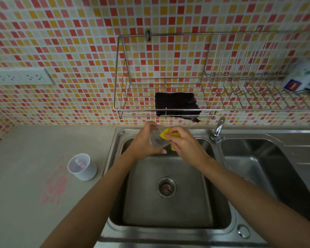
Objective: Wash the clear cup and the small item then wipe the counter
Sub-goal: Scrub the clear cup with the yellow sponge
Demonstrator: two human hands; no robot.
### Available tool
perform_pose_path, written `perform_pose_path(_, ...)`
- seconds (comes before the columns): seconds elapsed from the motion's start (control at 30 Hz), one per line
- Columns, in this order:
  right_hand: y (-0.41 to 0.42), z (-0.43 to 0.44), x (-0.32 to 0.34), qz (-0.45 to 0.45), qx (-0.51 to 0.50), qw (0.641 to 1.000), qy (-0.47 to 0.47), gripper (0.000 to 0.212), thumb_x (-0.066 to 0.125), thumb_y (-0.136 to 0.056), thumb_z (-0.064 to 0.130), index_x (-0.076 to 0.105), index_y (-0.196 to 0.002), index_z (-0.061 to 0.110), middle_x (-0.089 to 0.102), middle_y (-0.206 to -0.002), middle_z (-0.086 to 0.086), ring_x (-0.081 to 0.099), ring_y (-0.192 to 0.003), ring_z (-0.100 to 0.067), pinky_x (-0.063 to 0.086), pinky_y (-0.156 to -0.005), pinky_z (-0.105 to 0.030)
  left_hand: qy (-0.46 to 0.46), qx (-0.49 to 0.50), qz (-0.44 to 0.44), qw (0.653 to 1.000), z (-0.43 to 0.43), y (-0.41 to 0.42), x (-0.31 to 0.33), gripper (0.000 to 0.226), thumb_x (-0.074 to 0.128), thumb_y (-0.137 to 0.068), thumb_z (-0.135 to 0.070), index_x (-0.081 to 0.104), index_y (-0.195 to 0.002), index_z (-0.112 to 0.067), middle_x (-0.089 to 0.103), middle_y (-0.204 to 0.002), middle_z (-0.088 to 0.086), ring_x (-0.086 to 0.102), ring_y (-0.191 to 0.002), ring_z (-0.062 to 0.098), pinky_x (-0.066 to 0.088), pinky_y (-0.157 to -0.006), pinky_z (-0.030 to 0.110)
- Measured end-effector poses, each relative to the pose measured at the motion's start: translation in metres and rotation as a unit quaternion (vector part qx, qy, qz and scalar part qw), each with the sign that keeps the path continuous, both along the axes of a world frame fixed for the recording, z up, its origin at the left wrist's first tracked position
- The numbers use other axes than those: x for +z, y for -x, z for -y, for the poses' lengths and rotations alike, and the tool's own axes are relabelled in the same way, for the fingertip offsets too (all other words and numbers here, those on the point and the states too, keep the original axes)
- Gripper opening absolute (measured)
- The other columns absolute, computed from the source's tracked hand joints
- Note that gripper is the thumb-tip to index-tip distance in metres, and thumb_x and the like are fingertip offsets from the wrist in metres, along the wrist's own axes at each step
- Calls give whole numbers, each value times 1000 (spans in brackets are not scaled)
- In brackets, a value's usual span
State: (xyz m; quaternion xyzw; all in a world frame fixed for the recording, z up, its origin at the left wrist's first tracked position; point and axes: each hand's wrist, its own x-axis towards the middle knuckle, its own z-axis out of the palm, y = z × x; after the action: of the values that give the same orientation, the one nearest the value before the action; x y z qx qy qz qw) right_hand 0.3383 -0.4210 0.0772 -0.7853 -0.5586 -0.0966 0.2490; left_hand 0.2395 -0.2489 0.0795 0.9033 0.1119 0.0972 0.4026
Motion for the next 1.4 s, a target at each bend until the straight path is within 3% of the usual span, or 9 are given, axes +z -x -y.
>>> perform_pose_path(0.23,2,2,2,-108,40,992,58,34,61,-84,6,69,-114,19,55,-108,5,49,-102,-10,42,-91,-25,-116,-1,28,993,-5,3,4,84,88,-56,-31,44,-126,-18,49,-124,-4,46,-113,12,44,-97,33)
perform_pose_path(0.33,-2,0,7,-10,75,995,62,36,66,-79,0,71,-110,17,61,-109,-1,54,-102,-21,47,-88,-33,-163,-1,-16,987,-4,8,7,85,86,-58,-37,43,-130,-26,50,-130,-7,43,-120,14,37,-102,36)
perform_pose_path(0.47,-2,-3,6,95,71,990,71,37,72,-73,0,71,-108,14,62,-108,-5,56,-103,-27,50,-80,-42,-148,-26,-23,988,-2,15,11,83,87,-60,-28,45,-131,-20,52,-132,-3,44,-120,15,32,-96,24)
perform_pose_path(0.63,29,-2,-3,-94,49,991,86,30,59,-85,6,71,-110,16,56,-102,3,49,-102,-13,44,-91,-30,-164,-29,-24,986,-9,33,4,79,84,-62,-28,46,-131,-20,51,-131,-2,44,-121,14,29,-96,21)
perform_pose_path(0.7,35,-7,2,-79,51,990,103,29,60,-85,6,72,-109,17,57,-101,3,50,-100,-14,47,-88,-33,-150,-41,-26,988,-10,40,2,79,84,-61,-24,46,-130,-18,52,-130,-1,46,-120,15,31,-95,19)
perform_pose_path(0.9,51,-23,2,45,14,996,71,33,70,-77,3,70,-108,14,60,-103,-5,54,-99,-26,53,-77,-38,-134,-42,-22,990,-26,51,16,78,82,-59,-28,46,-129,-24,54,-130,-2,48,-121,19,49,-95,43)
perform_pose_path(1.0,71,-31,0,-1,32,995,98,26,66,-79,4,74,-102,16,61,-97,-2,54,-93,-24,52,-79,-36,-158,-61,-34,985,-36,62,16,81,85,-60,-28,45,-131,-24,53,-132,-1,47,-123,19,47,-99,42)
perform_pose_path(1.13,78,-42,7,73,-8,990,117,29,74,-72,7,72,-101,14,59,-94,-4,54,-90,-26,53,-70,-38,-145,-80,-40,985,-40,70,18,81,83,-60,-23,46,-132,-21,53,-132,1,49,-122,20,45,-100,40)
perform_pose_path(1.4,91,-50,13,66,-70,979,179,25,56,-82,8,70,-102,11,54,-101,-6,46,-102,-25,45,-83,-36,-147,-94,-61,983,-54,65,19,83,85,-61,-23,44,-134,-25,50,-135,-1,46,-124,20,44,-101,43)
